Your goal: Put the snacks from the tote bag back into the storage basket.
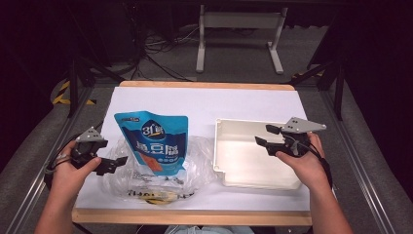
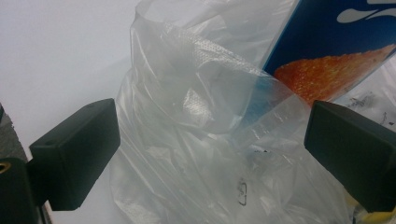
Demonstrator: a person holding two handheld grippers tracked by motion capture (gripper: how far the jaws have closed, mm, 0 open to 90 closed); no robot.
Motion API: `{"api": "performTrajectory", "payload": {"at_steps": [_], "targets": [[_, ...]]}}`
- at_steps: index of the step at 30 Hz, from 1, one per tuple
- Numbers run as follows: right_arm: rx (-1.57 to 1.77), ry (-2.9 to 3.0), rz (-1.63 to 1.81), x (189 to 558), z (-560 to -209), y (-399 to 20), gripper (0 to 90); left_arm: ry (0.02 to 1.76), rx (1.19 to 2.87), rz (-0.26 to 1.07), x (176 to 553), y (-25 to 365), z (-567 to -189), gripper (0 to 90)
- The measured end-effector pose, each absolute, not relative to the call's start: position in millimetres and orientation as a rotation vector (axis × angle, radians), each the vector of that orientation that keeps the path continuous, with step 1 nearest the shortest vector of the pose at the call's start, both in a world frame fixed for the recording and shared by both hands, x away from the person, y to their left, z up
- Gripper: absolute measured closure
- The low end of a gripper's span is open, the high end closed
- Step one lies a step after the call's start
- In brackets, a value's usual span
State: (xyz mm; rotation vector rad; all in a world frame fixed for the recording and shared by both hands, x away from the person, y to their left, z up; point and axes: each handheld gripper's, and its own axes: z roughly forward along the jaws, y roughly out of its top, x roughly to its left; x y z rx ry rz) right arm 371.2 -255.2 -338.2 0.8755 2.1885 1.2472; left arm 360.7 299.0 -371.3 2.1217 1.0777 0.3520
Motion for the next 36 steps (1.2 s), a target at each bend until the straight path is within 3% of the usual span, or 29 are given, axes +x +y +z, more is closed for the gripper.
{"api": "performTrajectory", "payload": {"at_steps": [19, 36], "targets": [[0.845, 2.263, 1.298, 384, -325, -203, 33.2, 1.100, 2.122, 0.386, 362, 303, -371, 4.0], [0.762, 2.277, 1.383, 386, -316, -159, 10.3, 1.094, 2.132, 0.398, 360, 305, -369, 4.0]]}}
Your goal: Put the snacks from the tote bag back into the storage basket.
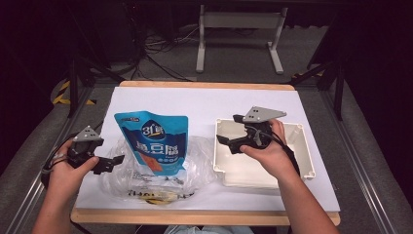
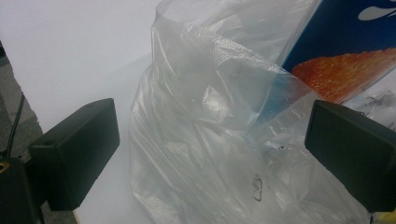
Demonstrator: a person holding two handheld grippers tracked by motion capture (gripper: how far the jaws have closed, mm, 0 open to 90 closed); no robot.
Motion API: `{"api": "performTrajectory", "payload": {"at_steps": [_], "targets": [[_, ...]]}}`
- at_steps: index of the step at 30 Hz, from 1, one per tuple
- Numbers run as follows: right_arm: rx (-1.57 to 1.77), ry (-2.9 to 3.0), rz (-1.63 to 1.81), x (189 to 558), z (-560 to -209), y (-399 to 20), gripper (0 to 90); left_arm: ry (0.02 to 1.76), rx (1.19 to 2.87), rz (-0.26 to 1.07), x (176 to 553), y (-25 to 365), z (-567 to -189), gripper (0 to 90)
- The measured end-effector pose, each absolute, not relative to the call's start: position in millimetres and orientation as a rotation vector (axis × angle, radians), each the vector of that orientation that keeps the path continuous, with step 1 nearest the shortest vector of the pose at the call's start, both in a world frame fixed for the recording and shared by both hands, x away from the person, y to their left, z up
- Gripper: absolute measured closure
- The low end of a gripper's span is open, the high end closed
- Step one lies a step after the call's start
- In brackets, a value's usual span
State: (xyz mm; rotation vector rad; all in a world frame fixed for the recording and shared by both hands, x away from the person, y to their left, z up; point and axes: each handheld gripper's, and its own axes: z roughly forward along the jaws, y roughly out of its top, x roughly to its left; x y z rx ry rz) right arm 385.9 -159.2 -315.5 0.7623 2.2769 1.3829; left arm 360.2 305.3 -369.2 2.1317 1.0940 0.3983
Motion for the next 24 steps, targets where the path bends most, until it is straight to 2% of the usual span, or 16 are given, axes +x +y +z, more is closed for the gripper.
{"api": "performTrajectory", "payload": {"at_steps": [4, 24], "targets": [[0.709, 2.311, 1.350, 387, -315, -151, 5.7, 1.094, 2.137, 0.405, 359, 306, -368, 4.0], [0.572, 2.374, 1.415, 381, -326, -92, 7.6, 1.102, 2.121, 0.403, 360, 309, -367, 4.0]]}}
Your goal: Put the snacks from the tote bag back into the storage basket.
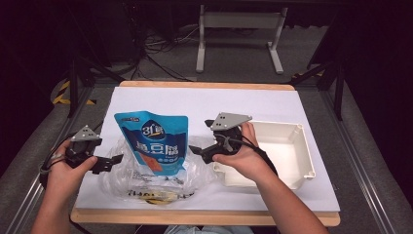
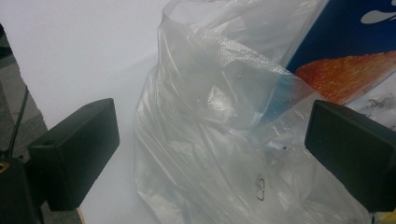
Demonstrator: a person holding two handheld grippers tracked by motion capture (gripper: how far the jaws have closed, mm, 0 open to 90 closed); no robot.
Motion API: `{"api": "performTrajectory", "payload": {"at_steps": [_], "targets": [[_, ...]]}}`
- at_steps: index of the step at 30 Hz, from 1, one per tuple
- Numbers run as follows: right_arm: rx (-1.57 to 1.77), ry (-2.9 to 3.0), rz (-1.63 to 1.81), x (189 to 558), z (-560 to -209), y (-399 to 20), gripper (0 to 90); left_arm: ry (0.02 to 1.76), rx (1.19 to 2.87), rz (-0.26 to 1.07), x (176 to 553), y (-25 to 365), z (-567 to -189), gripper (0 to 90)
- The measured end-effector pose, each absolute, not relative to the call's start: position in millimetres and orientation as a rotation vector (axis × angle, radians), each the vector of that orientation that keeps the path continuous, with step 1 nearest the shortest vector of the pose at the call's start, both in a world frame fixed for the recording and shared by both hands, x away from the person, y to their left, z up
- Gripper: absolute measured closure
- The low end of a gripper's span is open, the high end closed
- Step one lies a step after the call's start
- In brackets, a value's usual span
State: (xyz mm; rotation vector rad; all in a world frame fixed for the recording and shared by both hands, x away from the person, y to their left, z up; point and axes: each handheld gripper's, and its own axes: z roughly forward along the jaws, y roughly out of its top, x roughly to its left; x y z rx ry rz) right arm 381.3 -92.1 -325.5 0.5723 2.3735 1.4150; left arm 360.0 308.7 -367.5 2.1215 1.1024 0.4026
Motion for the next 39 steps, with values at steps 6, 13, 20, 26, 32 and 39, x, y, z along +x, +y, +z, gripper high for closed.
{"api": "performTrajectory", "payload": {"at_steps": [6, 13, 20, 26, 32, 39], "targets": [[0.554, 2.408, 1.423, 383, -330, -79, 11.6, 1.103, 2.126, 0.398, 361, 308, -369, 4.0], [0.530, 2.455, 1.452, 386, -339, -62, 16.6, 1.107, 2.111, 0.414, 359, 309, -368, 3.9], [0.495, 2.458, 1.479, 389, -350, -48, 21.8, 1.128, 2.099, 0.425, 358, 313, -369, 4.0], [0.499, 2.455, 1.489, 389, -359, -39, 19.1, 1.129, 2.085, 0.429, 356, 315, -367, 3.9], [0.491, 2.470, 1.489, 389, -367, -32, 19.1, 1.127, 2.088, 0.428, 356, 315, -366, 3.9], [0.471, 2.446, 1.541, 388, -374, -26, 25.8, 1.125, 2.085, 0.424, 357, 315, -366, 3.9]]}}
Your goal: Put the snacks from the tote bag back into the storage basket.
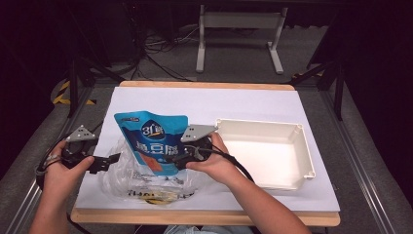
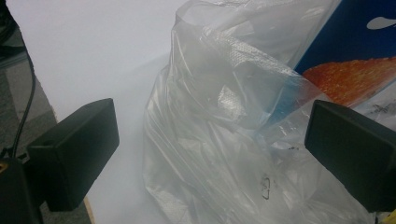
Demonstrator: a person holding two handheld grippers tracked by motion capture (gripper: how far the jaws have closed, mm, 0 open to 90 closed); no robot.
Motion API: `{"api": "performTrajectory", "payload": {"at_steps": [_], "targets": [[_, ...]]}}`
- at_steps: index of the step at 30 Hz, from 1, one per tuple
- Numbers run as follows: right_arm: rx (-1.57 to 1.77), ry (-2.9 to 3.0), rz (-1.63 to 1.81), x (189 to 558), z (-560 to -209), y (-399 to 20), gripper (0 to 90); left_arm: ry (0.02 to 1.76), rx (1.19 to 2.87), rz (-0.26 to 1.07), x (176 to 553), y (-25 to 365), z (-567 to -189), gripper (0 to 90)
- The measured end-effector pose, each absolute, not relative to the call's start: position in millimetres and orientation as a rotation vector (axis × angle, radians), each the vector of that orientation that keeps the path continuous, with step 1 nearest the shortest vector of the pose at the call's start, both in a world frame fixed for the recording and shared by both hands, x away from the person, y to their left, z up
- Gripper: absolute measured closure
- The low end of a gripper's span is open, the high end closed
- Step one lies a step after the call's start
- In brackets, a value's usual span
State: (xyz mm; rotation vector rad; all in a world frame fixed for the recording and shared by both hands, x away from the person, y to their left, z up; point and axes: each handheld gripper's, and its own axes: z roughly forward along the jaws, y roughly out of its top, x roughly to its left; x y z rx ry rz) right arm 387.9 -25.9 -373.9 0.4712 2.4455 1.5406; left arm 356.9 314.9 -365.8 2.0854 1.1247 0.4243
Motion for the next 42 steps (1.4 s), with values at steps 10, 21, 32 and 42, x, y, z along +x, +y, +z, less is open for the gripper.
{"api": "performTrajectory", "payload": {"at_steps": [10, 21, 32, 42], "targets": [[0.455, 2.429, 1.560, 385, -375, -25, 29.6, 1.125, 2.084, 0.423, 356, 316, -365, 3.9], [0.467, 2.392, 1.586, 378, -375, -27, 33.9, 1.124, 2.077, 0.423, 356, 317, -365, 3.9], [0.468, 2.418, 1.549, 383, -377, -21, 38.7, 1.124, 2.083, 0.411, 356, 317, -365, 3.9], [0.439, 2.399, 1.551, 386, -382, -15, 40.6, 1.122, 2.085, 0.407, 357, 317, -366, 3.9]]}}
